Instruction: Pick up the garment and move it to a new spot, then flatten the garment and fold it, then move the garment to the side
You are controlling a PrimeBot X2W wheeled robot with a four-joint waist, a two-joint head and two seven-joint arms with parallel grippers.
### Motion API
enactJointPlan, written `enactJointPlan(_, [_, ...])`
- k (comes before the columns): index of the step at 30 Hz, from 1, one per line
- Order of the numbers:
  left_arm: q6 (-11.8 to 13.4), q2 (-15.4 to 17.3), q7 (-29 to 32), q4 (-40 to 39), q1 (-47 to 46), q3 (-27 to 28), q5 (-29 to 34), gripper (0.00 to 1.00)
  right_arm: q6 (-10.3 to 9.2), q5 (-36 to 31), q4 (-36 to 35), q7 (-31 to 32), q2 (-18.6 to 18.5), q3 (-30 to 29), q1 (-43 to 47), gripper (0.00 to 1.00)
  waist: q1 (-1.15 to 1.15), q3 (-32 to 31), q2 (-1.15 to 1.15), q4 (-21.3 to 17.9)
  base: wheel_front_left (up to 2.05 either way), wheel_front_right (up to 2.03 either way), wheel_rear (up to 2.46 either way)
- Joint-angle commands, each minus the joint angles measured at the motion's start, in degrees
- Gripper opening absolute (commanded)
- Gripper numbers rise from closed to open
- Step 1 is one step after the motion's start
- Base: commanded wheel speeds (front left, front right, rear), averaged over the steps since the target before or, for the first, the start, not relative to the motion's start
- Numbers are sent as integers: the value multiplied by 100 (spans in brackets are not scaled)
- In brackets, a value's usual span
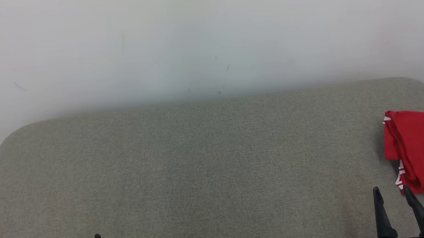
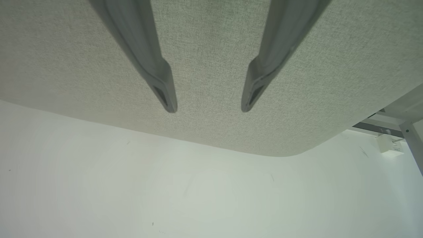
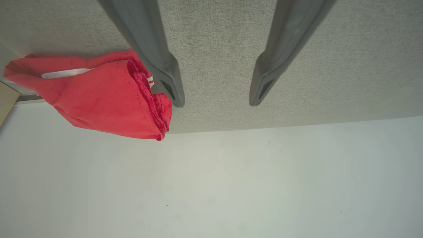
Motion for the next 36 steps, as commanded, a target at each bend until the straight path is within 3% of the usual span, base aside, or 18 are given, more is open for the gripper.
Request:
enactJointPlan(1, [-6, -3, -13, 39, -56, -13, 10, 100, -17, -70, 41, -42, 16, 0, 3, 100, 0, -12, 1, 1, 0, 0, 0])
enactJointPlan(36, [22, -3, -13, 116, -115, -147, 25, 100, -17, -275, 256, -46, 175, 153, -89, 100, 0, 71, 1, -106, 0, 0, 0])
